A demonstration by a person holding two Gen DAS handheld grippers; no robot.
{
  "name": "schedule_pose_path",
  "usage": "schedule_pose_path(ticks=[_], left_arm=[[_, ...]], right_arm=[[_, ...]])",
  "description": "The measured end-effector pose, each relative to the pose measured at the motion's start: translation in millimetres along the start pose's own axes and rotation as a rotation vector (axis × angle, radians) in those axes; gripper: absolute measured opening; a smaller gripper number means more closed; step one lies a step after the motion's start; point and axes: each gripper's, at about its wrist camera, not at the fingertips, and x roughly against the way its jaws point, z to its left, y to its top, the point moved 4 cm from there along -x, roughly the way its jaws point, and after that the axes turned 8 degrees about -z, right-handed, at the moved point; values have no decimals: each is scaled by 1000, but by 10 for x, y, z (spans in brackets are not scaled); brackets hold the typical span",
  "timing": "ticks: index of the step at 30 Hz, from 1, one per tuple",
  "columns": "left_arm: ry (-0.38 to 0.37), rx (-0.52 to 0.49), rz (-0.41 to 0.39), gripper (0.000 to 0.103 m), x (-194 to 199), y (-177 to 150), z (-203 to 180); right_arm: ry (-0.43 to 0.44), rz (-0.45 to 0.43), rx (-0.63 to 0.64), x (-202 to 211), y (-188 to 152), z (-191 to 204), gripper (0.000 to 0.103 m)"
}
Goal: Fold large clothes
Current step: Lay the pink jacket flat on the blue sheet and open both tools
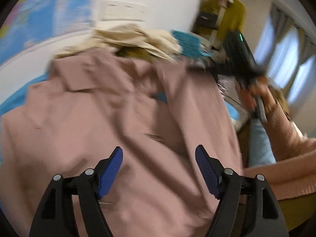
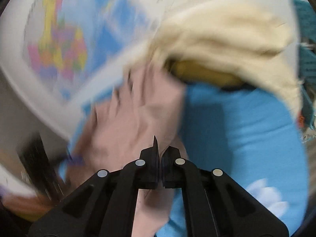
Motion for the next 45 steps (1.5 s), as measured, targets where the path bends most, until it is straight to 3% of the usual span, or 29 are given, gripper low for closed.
schedule_pose_path(ticks=[2, 6, 8, 9, 13, 14, 15, 16, 17, 21, 22, 25, 27, 28, 29, 31, 33, 36, 37, 38, 39, 40, 41, 45], left_arm=[[-36, -27, 27, 76, -156, -59, -188], [-92, -43, 98, 78, -418, -139, -397], [-82, -72, 124, 88, -541, -179, -493], [-61, -80, 141, 88, -615, -210, -525], [-95, -89, 205, 88, -782, -275, -671], [-97, -109, 208, 82, -805, -285, -721], [-100, -130, 206, 68, -847, -281, -764], [-101, -148, 217, 30, -880, -287, -802], [-95, -142, 229, 8, -921, -278, -778], [-108, -4, 131, 5, -575, -72, -463], [-117, 41, 95, 5, -433, -12, -336], [11, 151, -41, 4, 110, 147, 216], [111, 245, -117, 4, 508, 166, 679], [170, 311, -142, 5, 709, 141, 954], [231, 342, -149, 5, 797, 98, 1133], [369, 366, -138, 5, 962, 22, 1457], [511, 404, -79, 5, 1032, -95, 1798], [545, 418, -36, 14, 979, -216, 1921], [525, 409, -40, 21, 970, -220, 1953], [484, 386, -50, 38, 993, -258, 1892], [463, 359, -57, 47, 987, -232, 1835], [451, 329, -58, 66, 961, -214, 1776], [446, 288, -61, 69, 939, -195, 1730], [462, 223, -6, 67, 728, -158, 1694]], right_arm=[[-50, -29, -33, 152, 110, -186, 2], [-94, 23, -92, 26, -28, -377, 2], [-49, 28, -139, -6, -94, -437, 4], [-25, 31, -164, -11, -123, -462, 5], [46, 22, -178, 4, -133, -364, 7], [71, 21, -171, 12, -115, -306, 7], [89, 17, -164, 21, -91, -250, 7], [99, 17, -160, 35, -65, -220, 8], [120, 21, -155, 38, -42, -152, 9], [156, 26, -102, 37, 62, 103, 9], [167, 28, -94, 24, 87, 161, 9], [238, 30, -61, -13, 207, 459, 10], [298, 50, -11, -114, 275, 753, 22], [314, 68, 19, -189, 291, 880, 37], [314, 95, 64, -315, 284, 1020, 57], [271, 135, 96, -528, 258, 1115, 72], [215, 191, 129, -774, 217, 1101, 71], [90, 174, 174, -971, 254, 905, 71], [34, 164, 181, -1054, 277, 796, 73], [9, 171, 177, -1132, 281, 717, 76], [-10, 185, 172, -1224, 275, 647, 79], [-24, 197, 160, -1321, 262, 576, 85], [-27, 217, 140, -1457, 240, 489, 89], [-18, 277, 89, -1910, 176, 260, 86]])
